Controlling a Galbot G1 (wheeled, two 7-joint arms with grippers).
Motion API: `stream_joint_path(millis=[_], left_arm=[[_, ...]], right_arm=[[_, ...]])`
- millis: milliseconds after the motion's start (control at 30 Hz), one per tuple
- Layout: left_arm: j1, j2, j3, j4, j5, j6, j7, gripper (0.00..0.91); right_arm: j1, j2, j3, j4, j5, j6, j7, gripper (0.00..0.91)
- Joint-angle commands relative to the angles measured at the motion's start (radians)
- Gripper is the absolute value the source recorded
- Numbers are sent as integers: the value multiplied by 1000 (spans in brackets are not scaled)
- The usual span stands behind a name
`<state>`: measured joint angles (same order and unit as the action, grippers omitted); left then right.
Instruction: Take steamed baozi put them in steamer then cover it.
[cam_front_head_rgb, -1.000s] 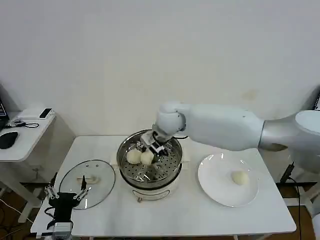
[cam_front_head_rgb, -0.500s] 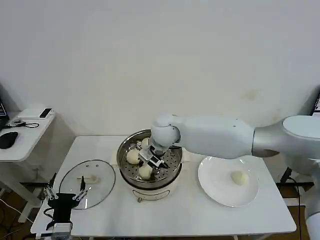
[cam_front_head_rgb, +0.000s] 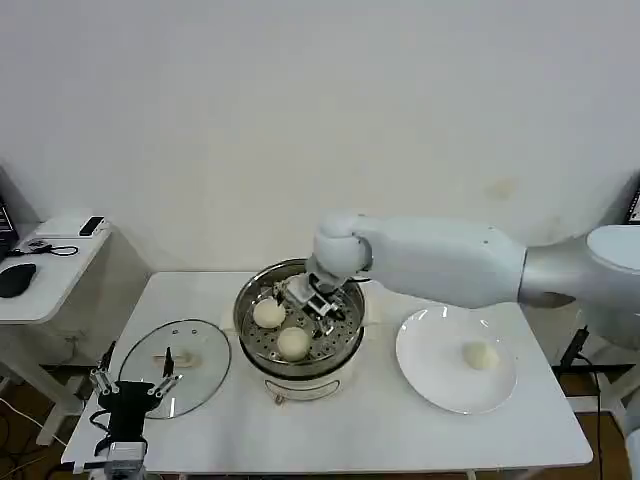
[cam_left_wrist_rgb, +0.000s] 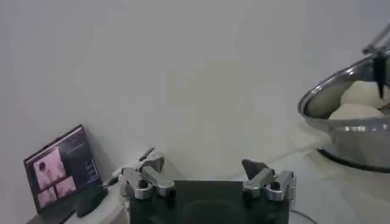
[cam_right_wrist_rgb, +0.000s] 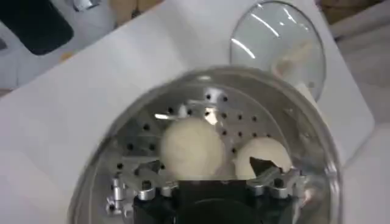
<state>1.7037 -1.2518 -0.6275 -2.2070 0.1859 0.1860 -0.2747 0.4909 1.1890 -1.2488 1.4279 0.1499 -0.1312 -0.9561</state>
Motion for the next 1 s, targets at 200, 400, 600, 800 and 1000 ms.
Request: stream_joint_path(millis=[200, 400, 600, 800, 1000], left_arm=[[-26, 37, 39, 3, -2, 7, 1, 907], [-36, 53, 71, 11, -1, 6, 0, 907], [-36, 66, 92, 17, -1, 5, -1, 907], [-43, 62, 107, 32, 0, 5, -2, 907], [-43, 56, 113, 30, 1, 6, -3, 907]], right_arm=[[35, -323, 129, 27, 110, -138, 70, 907], [-10, -634, 114, 163, 64, -172, 64, 907], [-183, -852, 169, 226, -73, -160, 57, 907], [-384, -952, 272, 213, -180, -148, 68, 907], [-512, -934, 344, 151, -221, -137, 66, 907]])
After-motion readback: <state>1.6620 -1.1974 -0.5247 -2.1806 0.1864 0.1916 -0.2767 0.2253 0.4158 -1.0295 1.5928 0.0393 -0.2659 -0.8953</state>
